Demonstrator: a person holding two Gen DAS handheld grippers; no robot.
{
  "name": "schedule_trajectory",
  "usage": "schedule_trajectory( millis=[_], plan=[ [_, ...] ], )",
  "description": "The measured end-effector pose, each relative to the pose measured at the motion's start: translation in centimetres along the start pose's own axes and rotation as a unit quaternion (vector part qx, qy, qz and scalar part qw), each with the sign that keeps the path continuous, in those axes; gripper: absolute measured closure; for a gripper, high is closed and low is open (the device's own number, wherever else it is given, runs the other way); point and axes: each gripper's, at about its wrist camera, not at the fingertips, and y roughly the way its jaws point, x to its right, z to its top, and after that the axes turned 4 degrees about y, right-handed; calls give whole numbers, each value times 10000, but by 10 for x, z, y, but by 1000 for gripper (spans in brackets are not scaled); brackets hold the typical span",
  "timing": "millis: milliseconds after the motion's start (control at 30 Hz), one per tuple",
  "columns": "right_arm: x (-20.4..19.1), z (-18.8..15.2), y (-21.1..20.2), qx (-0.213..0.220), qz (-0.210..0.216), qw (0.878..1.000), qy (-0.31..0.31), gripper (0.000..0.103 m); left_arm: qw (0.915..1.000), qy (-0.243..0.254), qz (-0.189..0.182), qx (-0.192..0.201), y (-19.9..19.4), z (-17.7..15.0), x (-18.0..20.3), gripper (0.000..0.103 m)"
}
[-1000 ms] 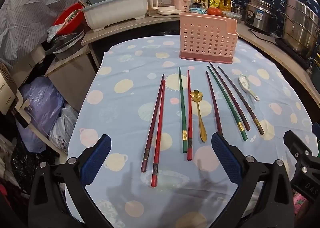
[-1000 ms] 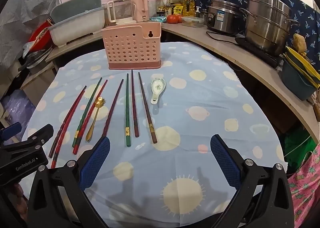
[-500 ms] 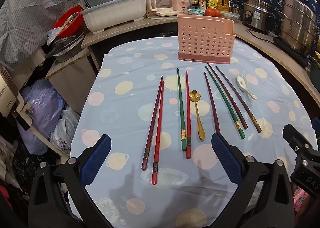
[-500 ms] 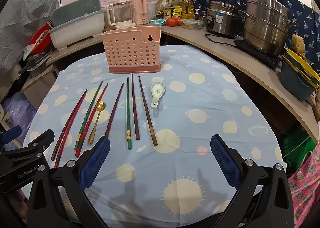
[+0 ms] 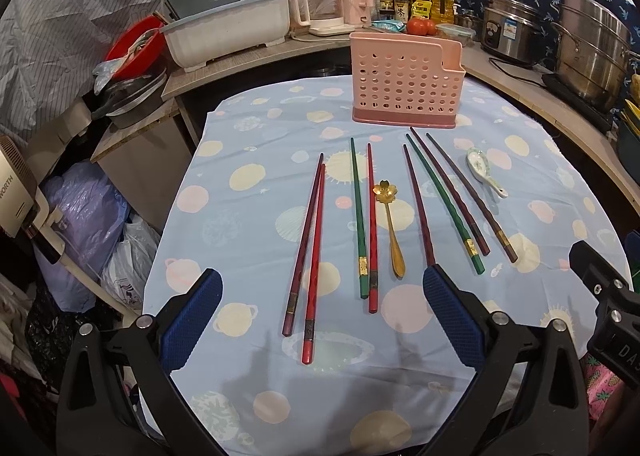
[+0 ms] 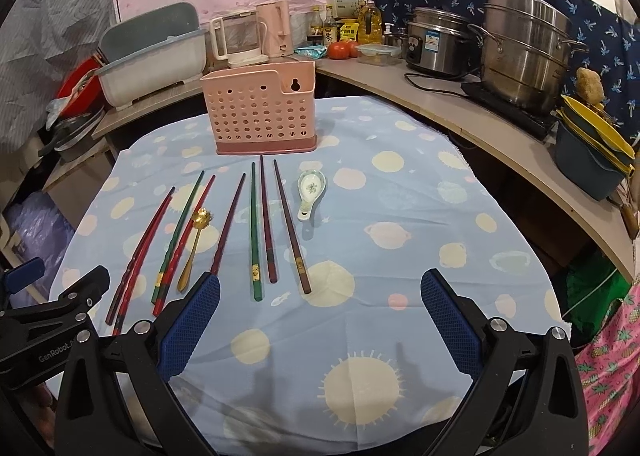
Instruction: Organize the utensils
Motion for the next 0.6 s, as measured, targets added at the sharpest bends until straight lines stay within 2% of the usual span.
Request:
schedule_trajectory(
  millis=[600],
  plan=[
    [-1,-4,-4,21,3,10000,18,7,10000,5,-22,-40,-6,-5,0,7]
  ],
)
